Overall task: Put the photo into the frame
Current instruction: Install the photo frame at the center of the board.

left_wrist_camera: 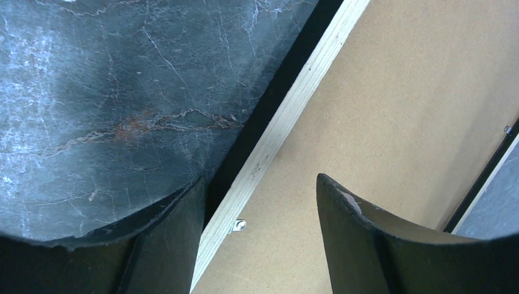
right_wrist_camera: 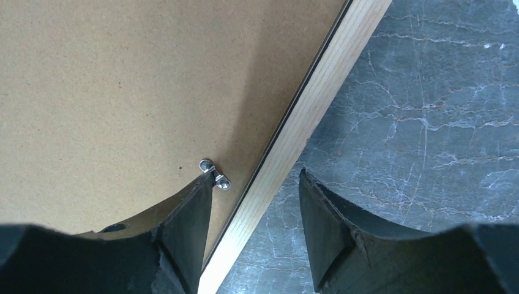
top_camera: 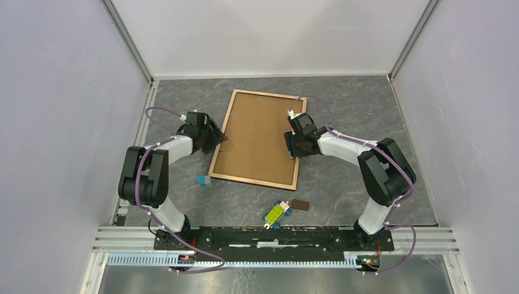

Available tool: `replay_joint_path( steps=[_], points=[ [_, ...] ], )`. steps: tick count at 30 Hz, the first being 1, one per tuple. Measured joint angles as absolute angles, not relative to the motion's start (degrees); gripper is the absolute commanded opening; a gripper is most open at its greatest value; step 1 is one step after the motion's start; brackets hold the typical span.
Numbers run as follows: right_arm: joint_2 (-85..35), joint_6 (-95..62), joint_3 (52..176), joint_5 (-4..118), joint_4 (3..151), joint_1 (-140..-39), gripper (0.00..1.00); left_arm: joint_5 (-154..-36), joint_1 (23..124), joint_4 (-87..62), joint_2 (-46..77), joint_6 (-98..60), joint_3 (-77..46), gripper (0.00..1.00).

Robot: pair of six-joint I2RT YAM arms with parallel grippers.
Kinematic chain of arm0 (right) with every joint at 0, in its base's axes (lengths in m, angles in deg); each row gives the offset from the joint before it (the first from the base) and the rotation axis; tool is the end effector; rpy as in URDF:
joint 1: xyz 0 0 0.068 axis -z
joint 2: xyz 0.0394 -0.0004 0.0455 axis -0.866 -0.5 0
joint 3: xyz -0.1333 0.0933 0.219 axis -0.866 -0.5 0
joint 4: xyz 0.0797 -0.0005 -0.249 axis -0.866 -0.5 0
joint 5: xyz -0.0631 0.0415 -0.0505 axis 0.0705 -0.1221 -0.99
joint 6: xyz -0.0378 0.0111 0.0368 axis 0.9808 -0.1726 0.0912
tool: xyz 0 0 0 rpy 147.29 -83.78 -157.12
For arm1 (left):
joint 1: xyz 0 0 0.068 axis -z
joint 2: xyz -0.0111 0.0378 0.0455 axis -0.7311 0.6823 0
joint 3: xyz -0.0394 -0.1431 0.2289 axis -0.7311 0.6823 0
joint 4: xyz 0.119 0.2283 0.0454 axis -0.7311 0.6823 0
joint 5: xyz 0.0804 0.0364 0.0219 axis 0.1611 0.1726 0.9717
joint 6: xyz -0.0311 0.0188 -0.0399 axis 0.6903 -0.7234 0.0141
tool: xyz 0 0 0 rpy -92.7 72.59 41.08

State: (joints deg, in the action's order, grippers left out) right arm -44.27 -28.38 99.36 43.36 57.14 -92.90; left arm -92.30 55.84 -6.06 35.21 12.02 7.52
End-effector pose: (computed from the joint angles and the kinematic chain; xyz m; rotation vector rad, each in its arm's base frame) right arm 0.2959 0.1867 0.1694 -0.2814 2.5974 0.1780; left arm 0.3230 -0.0541 0.1571 -0.6955 2.4160 -0.5097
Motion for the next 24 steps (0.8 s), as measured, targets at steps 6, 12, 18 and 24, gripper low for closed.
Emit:
replay_joint_path(
  steps=[6,12,18,24],
  points=[
    [-44.5,-30.5,99.4,43.0,57.6,-93.0,0.52,-92.3,55.8,-6.1,35.2,12.0,7.5,0.72],
    [-44.5,-32.7,99.3,41.9,57.4,-93.4,0.41,-92.3,55.8,-6.1,35.2,12.0,7.5,0.72],
    [-44.5,-35.3,99.0,40.7,57.1,-93.4,0.28,-92.3,55.8,-6.1,35.2,12.0,7.5,0.72],
    [-44.4,-38.6,99.0,40.0,56.8,-93.5,0.31,-92.3,55.8,-6.1,35.2,12.0,7.5,0.72]
  ],
)
